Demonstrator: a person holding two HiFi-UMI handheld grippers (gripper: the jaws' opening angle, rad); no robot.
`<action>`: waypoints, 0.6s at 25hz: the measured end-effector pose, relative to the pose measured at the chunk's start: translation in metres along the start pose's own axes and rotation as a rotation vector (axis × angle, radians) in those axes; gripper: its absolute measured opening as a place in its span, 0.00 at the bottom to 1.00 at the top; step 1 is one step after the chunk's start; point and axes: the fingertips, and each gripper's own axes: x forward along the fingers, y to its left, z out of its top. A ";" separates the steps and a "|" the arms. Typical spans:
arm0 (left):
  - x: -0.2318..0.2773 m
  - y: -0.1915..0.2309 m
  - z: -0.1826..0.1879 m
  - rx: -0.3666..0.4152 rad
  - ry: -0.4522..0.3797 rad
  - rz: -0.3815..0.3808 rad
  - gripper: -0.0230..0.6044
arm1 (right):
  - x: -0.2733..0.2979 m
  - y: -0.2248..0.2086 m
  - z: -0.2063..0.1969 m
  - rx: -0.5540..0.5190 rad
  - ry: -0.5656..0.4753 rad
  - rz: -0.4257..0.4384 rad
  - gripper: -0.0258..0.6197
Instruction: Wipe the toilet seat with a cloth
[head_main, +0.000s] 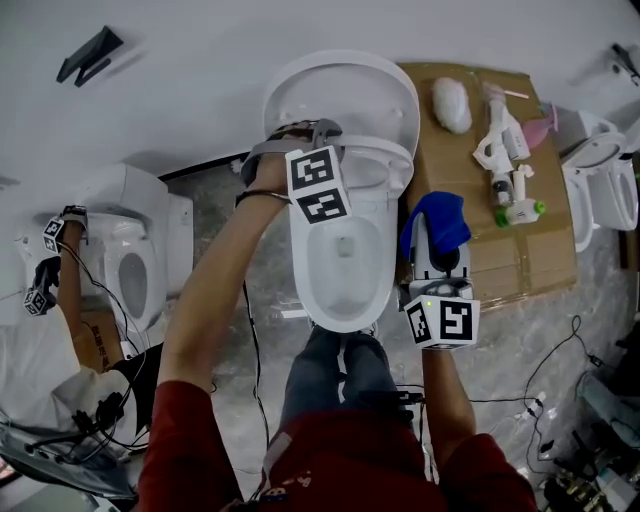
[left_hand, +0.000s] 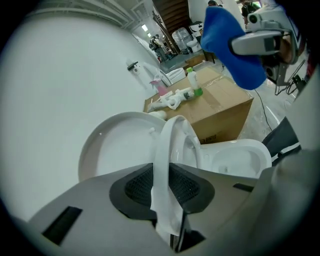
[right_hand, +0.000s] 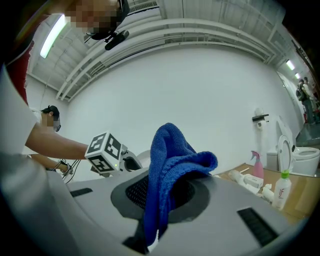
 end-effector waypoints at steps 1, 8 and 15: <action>-0.007 -0.009 0.001 0.006 -0.006 -0.004 0.19 | -0.002 0.000 0.002 0.000 -0.006 -0.001 0.13; -0.047 -0.079 0.006 0.028 -0.042 -0.071 0.20 | -0.013 0.004 0.012 0.000 -0.034 0.001 0.13; -0.078 -0.172 0.004 0.016 -0.051 -0.223 0.22 | -0.030 0.017 0.009 0.000 -0.035 0.023 0.13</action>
